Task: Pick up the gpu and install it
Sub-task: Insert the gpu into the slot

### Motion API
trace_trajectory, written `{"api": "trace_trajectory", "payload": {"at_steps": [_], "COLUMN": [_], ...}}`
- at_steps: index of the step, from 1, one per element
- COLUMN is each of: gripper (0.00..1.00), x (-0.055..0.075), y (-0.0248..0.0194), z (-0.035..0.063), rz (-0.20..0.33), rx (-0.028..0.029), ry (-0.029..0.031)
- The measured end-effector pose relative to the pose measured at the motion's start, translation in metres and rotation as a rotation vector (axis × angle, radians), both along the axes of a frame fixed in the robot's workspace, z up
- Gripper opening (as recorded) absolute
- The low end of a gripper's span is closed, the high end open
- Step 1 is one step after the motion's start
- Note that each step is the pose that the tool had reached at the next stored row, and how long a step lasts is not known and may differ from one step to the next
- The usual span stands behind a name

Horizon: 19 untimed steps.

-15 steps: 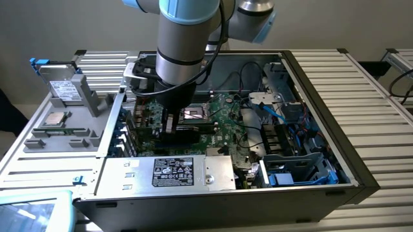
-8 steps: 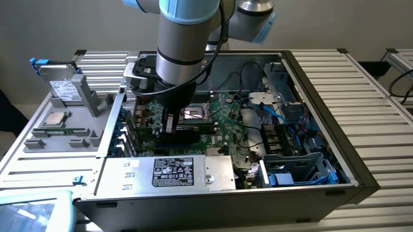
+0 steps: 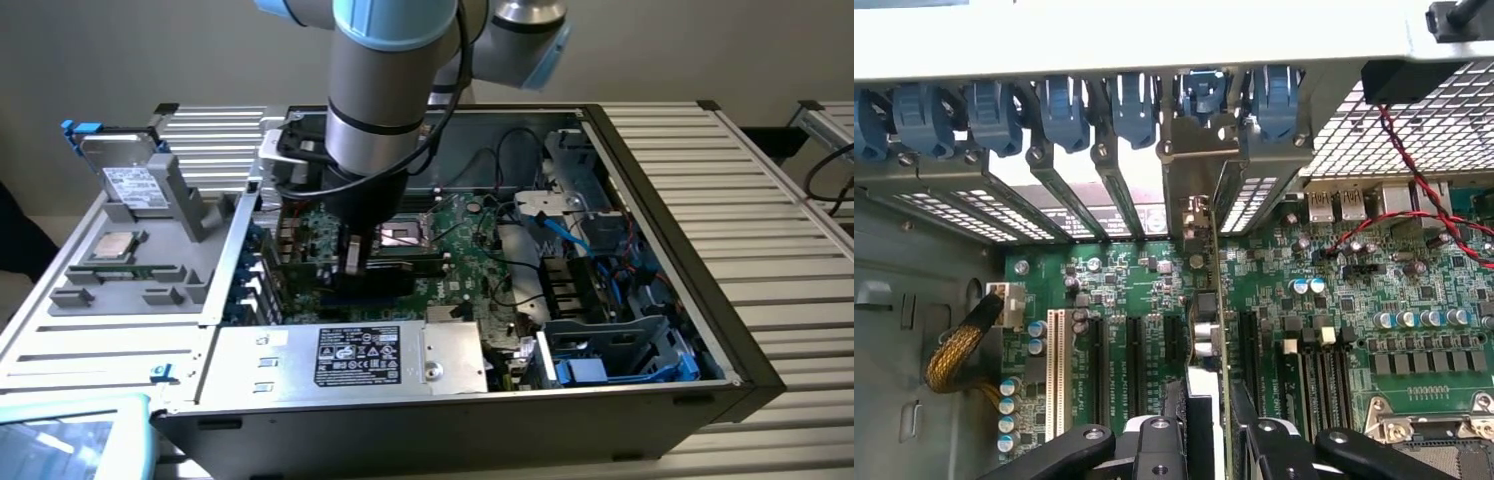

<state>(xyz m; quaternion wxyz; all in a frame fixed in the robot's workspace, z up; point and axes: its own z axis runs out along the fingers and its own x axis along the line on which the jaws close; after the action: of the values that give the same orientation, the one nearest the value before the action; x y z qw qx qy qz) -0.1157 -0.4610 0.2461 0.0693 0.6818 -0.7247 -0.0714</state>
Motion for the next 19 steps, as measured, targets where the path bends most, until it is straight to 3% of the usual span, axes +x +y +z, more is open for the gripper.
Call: {"api": "trace_trajectory", "payload": {"at_steps": [19], "gripper": [0.28], "x": [-0.0014], "y": [0.0016], "z": [-0.0035], "rz": [0.000], "rx": [0.0004], "ry": [-0.0002]}}
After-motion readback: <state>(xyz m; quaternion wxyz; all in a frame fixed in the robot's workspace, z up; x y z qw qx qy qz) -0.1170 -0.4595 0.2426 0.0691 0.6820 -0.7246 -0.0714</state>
